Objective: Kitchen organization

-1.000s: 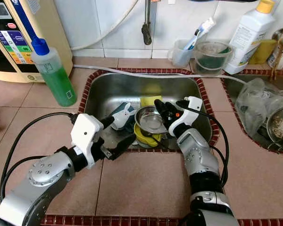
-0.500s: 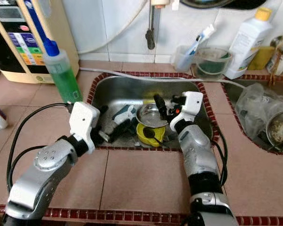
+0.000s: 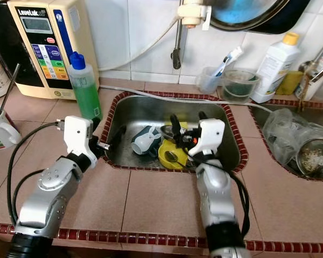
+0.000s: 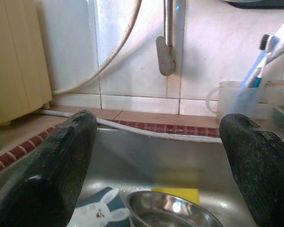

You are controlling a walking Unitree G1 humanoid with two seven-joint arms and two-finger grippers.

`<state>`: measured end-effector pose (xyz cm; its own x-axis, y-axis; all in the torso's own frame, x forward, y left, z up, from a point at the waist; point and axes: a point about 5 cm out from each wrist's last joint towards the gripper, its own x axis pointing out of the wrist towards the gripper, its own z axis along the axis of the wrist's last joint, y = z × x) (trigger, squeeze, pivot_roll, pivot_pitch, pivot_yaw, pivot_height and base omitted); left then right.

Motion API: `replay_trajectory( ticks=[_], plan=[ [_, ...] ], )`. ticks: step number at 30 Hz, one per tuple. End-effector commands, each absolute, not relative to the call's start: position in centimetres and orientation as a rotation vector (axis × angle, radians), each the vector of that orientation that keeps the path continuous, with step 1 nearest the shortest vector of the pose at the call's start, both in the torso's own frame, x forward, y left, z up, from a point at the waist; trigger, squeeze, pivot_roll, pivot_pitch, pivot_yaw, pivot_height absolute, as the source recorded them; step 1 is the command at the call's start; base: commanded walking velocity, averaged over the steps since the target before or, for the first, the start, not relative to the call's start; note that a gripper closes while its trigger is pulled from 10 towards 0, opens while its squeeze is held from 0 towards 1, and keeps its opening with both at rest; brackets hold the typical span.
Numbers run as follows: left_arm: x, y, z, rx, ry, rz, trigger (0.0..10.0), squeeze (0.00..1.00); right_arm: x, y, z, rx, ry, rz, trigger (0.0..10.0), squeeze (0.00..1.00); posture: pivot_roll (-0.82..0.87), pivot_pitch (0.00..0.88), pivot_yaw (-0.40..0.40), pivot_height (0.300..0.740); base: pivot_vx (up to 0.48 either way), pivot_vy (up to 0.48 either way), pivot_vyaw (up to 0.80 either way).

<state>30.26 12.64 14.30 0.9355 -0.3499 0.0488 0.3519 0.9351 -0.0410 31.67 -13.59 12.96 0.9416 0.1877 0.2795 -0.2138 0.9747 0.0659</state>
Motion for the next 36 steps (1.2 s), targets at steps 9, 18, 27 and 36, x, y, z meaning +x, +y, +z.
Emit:
replay_trajectory(
  ticks=[9, 18, 27, 36],
  plan=[
    [29.7, 12.6, 13.6, -0.075, -0.101, -0.359, 10.0, 0.00, 30.0, -12.0, 13.6, 0.029, -0.346, 0.208, 10.0, 0.85, 0.04, 0.000, -0.016, 0.740, 0.000, 0.000, 0.00],
    [29.5, 12.5, 12.9, -0.063, -0.070, -0.377, 10.0, 0.00, 29.7, -11.9, 13.6, -0.019, -0.334, 0.244, 10.0, 0.00, 0.04, 0.000, -0.030, 0.740, 0.000, 0.000, 0.00],
    [29.4, 12.3, 12.8, -0.047, -0.066, -0.392, 10.0, 0.00, 30.5, -12.6, 14.1, -0.053, -0.342, 0.244, 10.0, 0.00, 0.05, 0.000, -0.037, 0.740, 0.000, 0.000, 0.00],
    [29.3, 12.2, 12.8, -0.042, -0.055, -0.396, 10.0, 0.00, 30.4, -11.8, 13.7, -0.055, -0.334, 0.271, 10.0, 0.00, 0.06, 0.000, -0.040, 0.740, -0.060, 0.000, 0.00]
  ],
)
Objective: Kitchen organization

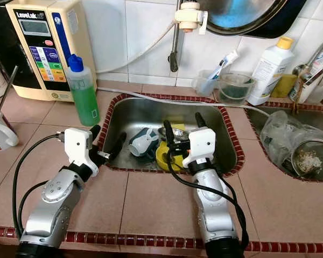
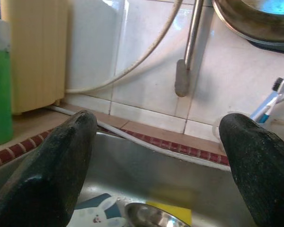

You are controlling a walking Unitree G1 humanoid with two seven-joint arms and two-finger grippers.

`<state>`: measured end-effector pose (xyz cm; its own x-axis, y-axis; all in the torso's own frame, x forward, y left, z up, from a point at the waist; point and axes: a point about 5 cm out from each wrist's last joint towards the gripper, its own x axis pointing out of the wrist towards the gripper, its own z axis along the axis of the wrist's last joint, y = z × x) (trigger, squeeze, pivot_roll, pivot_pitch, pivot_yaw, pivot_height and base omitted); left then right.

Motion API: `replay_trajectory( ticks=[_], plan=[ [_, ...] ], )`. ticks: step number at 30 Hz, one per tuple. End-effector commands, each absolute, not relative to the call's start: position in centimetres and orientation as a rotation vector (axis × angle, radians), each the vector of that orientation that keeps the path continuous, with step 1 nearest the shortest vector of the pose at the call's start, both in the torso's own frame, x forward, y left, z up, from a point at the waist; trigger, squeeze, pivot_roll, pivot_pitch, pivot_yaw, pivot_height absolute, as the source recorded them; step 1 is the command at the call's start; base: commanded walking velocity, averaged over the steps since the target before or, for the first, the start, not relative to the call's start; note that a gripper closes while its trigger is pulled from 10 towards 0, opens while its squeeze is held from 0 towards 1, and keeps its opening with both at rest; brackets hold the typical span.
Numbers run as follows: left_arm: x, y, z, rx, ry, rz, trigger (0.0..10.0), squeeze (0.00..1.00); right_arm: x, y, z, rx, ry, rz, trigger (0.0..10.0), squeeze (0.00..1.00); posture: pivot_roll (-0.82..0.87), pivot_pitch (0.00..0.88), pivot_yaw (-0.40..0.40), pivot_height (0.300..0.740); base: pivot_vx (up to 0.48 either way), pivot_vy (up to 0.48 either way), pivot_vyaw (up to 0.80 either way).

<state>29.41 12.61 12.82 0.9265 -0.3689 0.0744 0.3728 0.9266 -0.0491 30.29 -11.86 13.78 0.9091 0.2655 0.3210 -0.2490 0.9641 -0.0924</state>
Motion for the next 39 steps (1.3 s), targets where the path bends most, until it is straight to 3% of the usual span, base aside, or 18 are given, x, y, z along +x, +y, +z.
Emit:
replay_trajectory(
  ticks=[1, 14, 39],
  plan=[
    [29.26, 12.23, 12.79, -0.040, -0.059, -0.398, 10.0, 0.00, 30.41, -11.70, 13.73, -0.054, -0.334, 0.274, 10.0, 0.00, 0.06, 0.000, -0.041, 0.740, -0.270, 0.000, 0.00],
    [29.22, 12.08, 12.77, -0.042, -0.058, -0.404, 10.0, 0.00, 30.40, -11.69, 13.65, -0.060, -0.332, 0.281, 10.0, 0.00, 0.06, 0.000, -0.043, 0.740, -0.263, 0.000, 0.00],
    [28.34, 12.03, 12.73, -0.013, -0.121, -0.458, 10.0, 0.00, 29.93, -11.75, 12.77, -0.096, -0.304, 0.305, 10.0, 0.00, 0.06, 0.000, -0.053, 0.740, 0.000, 0.000, 0.00]
  ],
)
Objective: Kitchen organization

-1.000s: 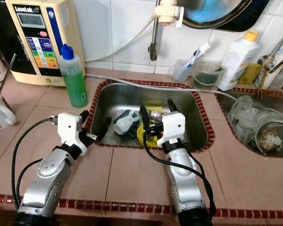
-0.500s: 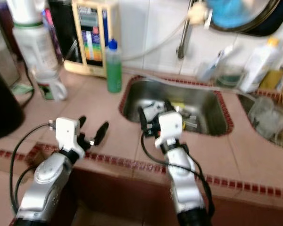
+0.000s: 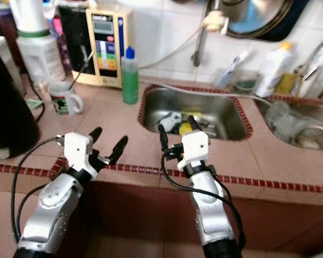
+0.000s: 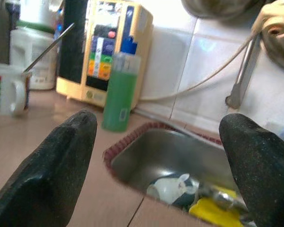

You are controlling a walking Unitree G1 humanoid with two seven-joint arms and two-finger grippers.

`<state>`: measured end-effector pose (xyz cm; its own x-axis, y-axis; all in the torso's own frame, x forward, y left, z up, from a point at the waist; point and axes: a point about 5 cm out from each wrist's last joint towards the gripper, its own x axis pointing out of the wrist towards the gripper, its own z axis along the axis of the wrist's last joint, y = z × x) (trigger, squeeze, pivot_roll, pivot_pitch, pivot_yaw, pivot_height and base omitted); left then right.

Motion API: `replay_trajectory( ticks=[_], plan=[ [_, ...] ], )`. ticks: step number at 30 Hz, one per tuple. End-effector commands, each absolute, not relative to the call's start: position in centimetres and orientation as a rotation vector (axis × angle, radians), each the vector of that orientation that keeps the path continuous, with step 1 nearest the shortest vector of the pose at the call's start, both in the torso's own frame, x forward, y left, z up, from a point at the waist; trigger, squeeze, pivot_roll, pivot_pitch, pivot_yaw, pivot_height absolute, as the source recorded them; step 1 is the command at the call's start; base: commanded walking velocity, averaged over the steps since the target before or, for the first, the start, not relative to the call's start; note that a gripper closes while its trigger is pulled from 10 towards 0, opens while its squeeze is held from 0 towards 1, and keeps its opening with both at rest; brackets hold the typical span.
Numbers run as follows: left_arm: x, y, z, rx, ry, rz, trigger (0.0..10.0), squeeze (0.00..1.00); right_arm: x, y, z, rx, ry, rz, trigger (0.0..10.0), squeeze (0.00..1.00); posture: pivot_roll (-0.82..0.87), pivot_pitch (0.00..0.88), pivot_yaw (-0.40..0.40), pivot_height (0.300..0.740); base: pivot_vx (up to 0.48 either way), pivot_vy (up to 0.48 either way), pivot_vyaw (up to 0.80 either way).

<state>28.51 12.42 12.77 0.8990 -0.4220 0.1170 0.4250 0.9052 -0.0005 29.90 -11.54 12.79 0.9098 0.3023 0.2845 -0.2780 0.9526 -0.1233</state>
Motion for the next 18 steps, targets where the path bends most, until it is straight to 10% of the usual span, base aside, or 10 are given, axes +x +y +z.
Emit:
replay_trajectory(
  ticks=[1, 9, 18],
  plan=[
    [28.20, 12.00, 12.62, -0.003, -0.123, -0.470, 10.0, 0.00, 29.84, -11.81, 12.58, -0.100, -0.298, 0.308, 10.0, 0.00, 0.06, 0.000, -0.053, 0.740, 0.000, 0.000, 0.00],
    [27.96, 12.02, 12.47, -0.001, -0.124, -0.490, 10.0, 0.00, 29.68, -12.09, 12.20, -0.112, -0.286, 0.308, 10.0, 0.00, 0.06, 0.000, -0.050, 0.740, 0.000, 0.000, 0.00],
    [27.95, 12.12, 12.34, 0.000, -0.123, -0.493, 10.0, 0.00, 29.54, -11.99, 11.96, -0.117, -0.280, 0.311, 10.0, 0.00, 0.06, 0.000, -0.045, 0.740, 0.000, -0.434, 0.00]
  ],
)
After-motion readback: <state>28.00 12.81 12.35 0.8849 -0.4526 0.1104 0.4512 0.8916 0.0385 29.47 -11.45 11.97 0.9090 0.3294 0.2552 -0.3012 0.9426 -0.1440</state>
